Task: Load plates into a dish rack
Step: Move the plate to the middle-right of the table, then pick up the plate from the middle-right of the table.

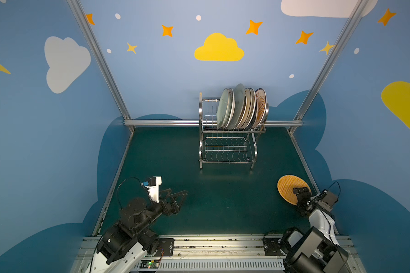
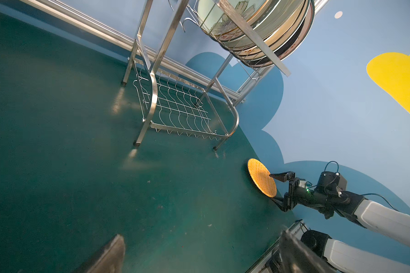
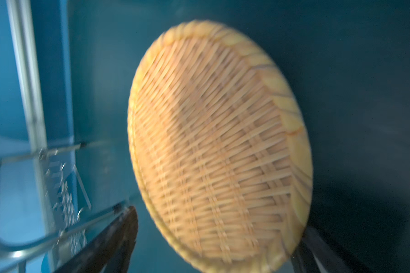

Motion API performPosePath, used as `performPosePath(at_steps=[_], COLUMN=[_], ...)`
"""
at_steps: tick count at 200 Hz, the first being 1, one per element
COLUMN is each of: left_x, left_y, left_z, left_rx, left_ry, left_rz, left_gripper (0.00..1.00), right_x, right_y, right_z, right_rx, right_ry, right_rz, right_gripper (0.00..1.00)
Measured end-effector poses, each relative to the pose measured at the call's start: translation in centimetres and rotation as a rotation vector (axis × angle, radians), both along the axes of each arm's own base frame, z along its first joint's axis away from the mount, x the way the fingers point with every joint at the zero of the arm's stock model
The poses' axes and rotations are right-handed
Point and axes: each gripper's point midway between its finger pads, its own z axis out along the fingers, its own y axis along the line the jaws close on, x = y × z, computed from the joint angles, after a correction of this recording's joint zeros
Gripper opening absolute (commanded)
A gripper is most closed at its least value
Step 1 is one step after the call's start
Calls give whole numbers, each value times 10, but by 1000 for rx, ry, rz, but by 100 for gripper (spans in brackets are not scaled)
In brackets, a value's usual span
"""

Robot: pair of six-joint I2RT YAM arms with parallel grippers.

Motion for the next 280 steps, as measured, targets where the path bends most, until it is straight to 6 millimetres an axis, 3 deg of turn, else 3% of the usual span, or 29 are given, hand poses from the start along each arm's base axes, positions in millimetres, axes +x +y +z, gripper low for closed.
performPosePath(at_steps=[31,65,82,135,180,280], left_x=[0,1,2,2,2,3], left_y=[1,2,2,3,4,8], left_z=[-1,-1,-1,-1,0,0], left_rx=[3,5,6,6,5,8], left_ry=[3,2,2,0,-2,-8], left_rz=[4,14,17,20,23,47], left_gripper=[100,100,100,100,100,100], right_x=[25,50,56,43,40,49], right_y=[33,45,43,27,12,1], right_z=[-1,3,2,1,-10,-17], right_rx=[53,159,192,220,266,335], right_ry=[-58,-30,-32,-58,-44,-103], right_rz=[181,303,311,226,128,65], right_gripper=[93,93,93,90,62,50])
